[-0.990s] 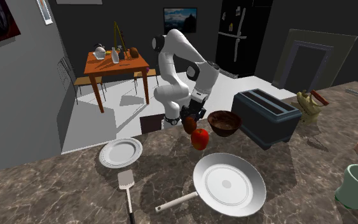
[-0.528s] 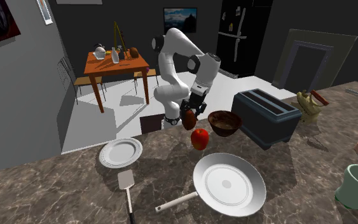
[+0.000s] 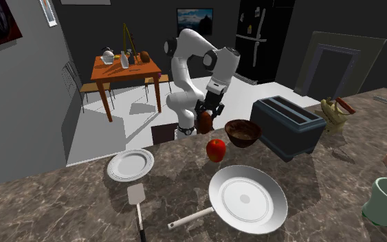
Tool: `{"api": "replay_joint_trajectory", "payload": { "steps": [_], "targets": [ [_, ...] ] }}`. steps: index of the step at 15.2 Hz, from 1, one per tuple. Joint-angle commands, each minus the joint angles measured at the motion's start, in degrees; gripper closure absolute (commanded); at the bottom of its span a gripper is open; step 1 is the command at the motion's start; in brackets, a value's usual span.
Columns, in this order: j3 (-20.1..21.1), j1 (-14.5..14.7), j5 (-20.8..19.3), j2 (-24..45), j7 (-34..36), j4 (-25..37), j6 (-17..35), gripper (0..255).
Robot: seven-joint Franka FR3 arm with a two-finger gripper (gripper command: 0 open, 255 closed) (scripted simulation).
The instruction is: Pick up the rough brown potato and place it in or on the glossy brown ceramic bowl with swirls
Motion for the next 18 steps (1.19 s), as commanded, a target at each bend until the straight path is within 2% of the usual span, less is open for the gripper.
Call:
{"api": "replay_joint_trajectory", "payload": {
  "steps": [1,11,18],
  "targets": [
    [-0.1,-0.1,0.0,-0.1,-0.5,1.5,-1.6,255],
    [-0.4,-0.6,-0.3,0.7,-2.2,9.3,-8.3,255],
    [8.3,0.8,3.5,9.5,7.2,17.9,-10.1,255]
  ]
}}
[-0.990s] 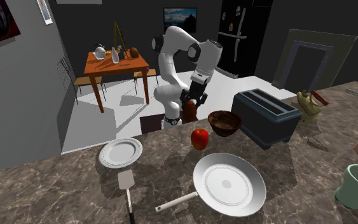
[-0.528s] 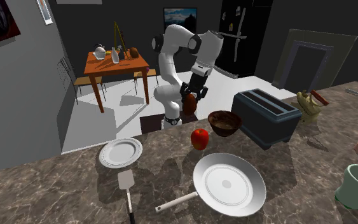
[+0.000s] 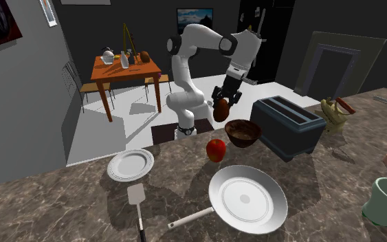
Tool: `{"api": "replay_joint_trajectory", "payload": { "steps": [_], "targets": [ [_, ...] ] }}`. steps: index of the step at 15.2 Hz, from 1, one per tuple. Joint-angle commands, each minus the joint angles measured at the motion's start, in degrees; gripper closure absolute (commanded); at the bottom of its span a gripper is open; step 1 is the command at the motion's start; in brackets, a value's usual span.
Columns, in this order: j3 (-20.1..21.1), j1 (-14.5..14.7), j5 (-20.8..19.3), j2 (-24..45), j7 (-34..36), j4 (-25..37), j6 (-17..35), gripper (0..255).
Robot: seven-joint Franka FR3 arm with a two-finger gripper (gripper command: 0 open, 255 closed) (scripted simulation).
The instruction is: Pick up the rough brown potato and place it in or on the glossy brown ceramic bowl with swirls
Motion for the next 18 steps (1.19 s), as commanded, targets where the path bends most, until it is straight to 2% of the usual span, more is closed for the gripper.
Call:
{"api": "replay_joint_trajectory", "payload": {
  "steps": [1,5,18],
  "targets": [
    [2.5,0.2,0.7,2.9,2.8,3.1,-0.7,255],
    [7.8,0.4,1.3,9.7,8.9,10.0,-2.2,255],
    [8.4,1.1,1.9,9.2,10.9,-0.3,7.5,255]
  ]
}}
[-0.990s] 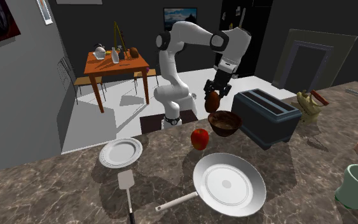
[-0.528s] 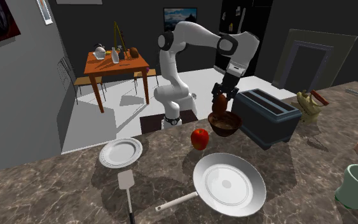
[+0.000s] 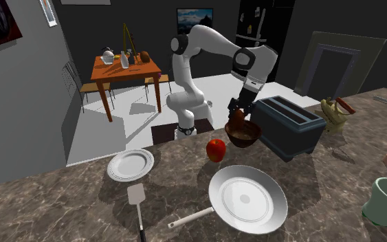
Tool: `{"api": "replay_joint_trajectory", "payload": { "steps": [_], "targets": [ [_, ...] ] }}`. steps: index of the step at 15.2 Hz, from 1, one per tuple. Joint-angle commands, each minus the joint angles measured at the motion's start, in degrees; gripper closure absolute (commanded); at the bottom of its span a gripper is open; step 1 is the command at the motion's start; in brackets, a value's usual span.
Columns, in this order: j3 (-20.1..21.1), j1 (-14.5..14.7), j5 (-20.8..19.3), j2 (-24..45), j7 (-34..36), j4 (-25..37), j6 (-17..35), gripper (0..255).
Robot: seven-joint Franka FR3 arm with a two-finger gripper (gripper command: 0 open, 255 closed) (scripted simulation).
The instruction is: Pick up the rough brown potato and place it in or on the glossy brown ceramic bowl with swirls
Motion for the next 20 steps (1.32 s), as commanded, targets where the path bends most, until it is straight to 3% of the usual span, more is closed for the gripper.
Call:
{"api": "replay_joint_trajectory", "payload": {
  "steps": [1,9,10,15,20],
  "targets": [
    [0.2,0.1,0.1,0.1,0.5,-1.4,1.5,255],
    [0.3,0.1,0.1,0.1,0.5,-1.7,1.8,255],
    [0.3,0.1,0.1,0.1,0.5,-1.7,1.8,0],
    [0.3,0.1,0.1,0.1,0.5,-1.7,1.8,0],
    [1.2,0.0,-0.1,1.9,1.0,6.9,-5.3,0]
  ]
}}
